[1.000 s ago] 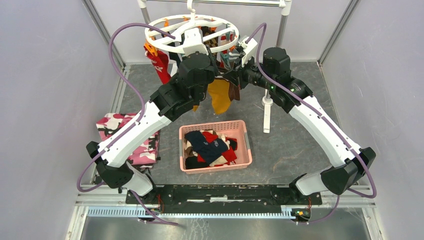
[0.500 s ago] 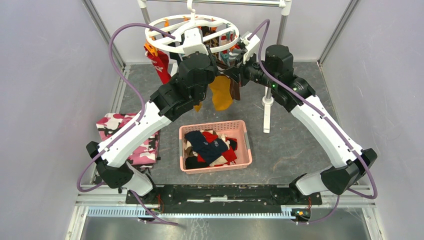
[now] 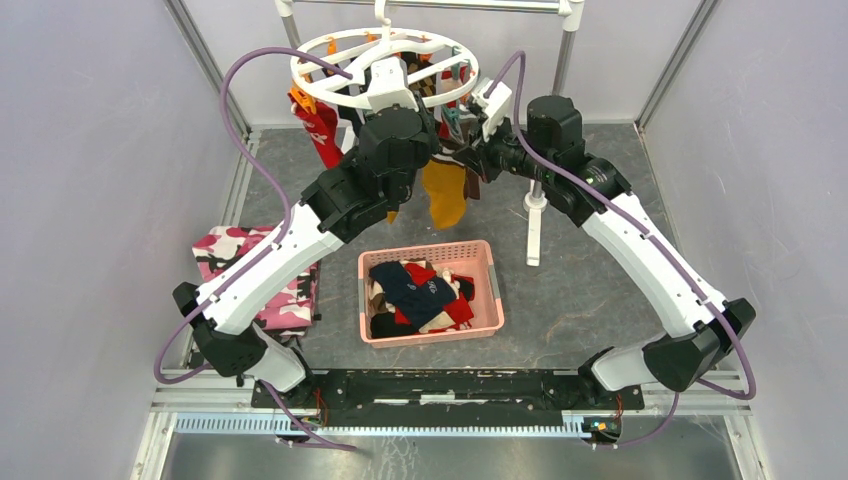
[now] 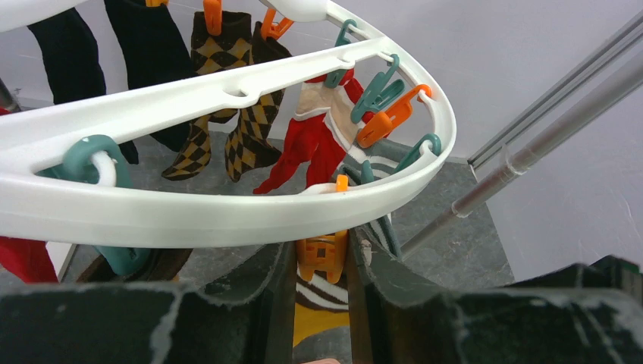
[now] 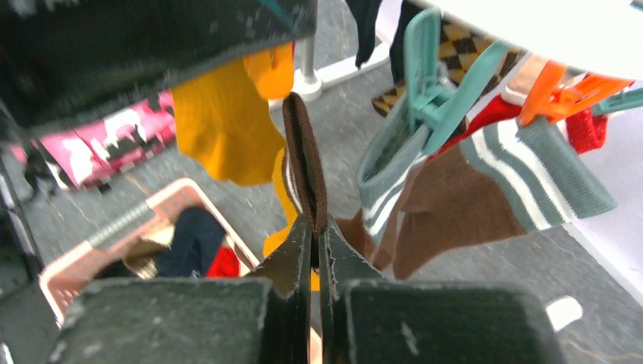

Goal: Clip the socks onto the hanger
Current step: Clamp the sock onto the hanger.

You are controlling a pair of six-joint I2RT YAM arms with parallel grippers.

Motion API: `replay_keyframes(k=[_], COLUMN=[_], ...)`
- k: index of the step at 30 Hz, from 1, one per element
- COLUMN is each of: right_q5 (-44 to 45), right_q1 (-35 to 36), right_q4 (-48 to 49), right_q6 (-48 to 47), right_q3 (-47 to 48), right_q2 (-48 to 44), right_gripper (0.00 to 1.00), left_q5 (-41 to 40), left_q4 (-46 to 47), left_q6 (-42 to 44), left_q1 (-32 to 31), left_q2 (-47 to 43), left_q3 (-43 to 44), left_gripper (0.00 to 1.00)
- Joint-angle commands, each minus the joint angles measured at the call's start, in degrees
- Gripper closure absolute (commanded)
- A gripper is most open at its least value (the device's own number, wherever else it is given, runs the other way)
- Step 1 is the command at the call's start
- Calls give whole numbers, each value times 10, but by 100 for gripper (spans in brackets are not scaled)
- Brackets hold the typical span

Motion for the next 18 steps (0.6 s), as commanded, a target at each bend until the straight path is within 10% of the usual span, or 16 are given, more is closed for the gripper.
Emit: replay_keyframes(k=[1,11,18], right_q5=[12,-210,-342], right_q1=[2,-7,-39], right_q4=[-80,-133,-49], right_q6=[-117,-293,-211], right_q3=[26,48,39], right_q2=[-17,-27,20], right_gripper=[100,100,100], left_q5=[14,44,69], left_q4=[23,43,73], left_q6=[-30,-25,0], left_q1=[0,0,0], left_q2=[-18,-42,-79], left_q3=[2,-32,-72], left_gripper=[98,98,98])
